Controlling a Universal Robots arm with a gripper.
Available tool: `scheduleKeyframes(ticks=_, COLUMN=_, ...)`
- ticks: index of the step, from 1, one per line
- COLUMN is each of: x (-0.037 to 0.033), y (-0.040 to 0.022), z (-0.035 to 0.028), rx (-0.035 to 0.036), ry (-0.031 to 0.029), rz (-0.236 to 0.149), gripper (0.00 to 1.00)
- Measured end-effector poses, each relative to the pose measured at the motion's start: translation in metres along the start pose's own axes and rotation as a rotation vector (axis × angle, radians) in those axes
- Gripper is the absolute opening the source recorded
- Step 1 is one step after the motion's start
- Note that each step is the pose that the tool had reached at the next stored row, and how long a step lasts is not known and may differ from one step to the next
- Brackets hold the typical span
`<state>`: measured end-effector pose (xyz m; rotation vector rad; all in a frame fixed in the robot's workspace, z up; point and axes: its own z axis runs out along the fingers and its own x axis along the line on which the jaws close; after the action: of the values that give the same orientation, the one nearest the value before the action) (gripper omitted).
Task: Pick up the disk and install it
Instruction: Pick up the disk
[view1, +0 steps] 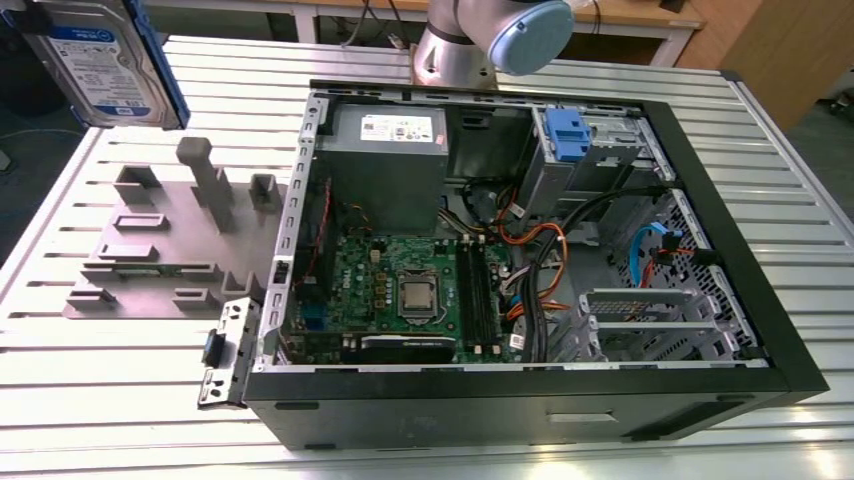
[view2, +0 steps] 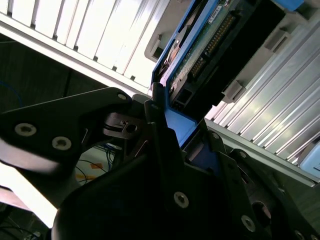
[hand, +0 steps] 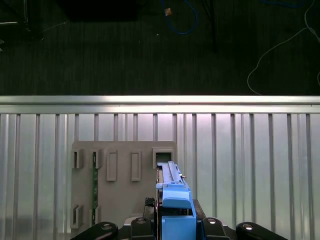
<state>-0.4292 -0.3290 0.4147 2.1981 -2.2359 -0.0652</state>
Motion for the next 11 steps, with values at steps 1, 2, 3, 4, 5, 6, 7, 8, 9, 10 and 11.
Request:
scheduleKeyframes(ticks=1, x=0.0000, y=0.0000, z=-0.0002, rx=0.0000, ry=0.0000, rz=0.000, gripper=0.36)
scheduleKeyframes(ticks=2, x=0.0000, y=0.0000, z=-0.0004, rx=0.0000, ry=0.0000, rz=0.000, gripper=0.36)
scheduleKeyframes(ticks=3, x=0.0000, y=0.0000, z=-0.0006, rx=0.0000, ry=0.0000, rz=0.000, gripper=0.36)
scheduleKeyframes(ticks=4, x=0.0000, y=0.0000, z=-0.0012, rx=0.0000, ry=0.0000, rz=0.000, gripper=0.36)
scheduleKeyframes(ticks=5, x=0.0000, y=0.0001, z=-0.0019, rx=-0.0001, ry=0.0000, rz=0.000, gripper=0.36)
scheduleKeyframes(ticks=6, x=0.0000, y=0.0001, z=-0.0021, rx=-0.0001, ry=0.0000, rz=0.000, gripper=0.36)
scheduleKeyframes(ticks=7, x=0.0000, y=0.0001, z=-0.0022, rx=0.0000, ry=0.0000, rz=0.000, gripper=0.36)
scheduleKeyframes(ticks=8, x=0.0000, y=0.0001, z=-0.0025, rx=-0.0001, ry=0.0000, rz=0.000, gripper=0.36)
scheduleKeyframes(ticks=9, x=0.0000, y=0.0001, z=-0.0028, rx=-0.0001, ry=0.0000, rz=0.000, gripper=0.36)
scheduleKeyframes(ticks=10, x=-0.0001, y=0.0001, z=-0.0031, rx=-0.0001, ry=0.0001, rz=0.000, gripper=0.36)
scheduleKeyframes(ticks=11, x=-0.0001, y=0.0001, z=-0.0036, rx=-0.0002, ry=0.0001, rz=0.000, gripper=0.36)
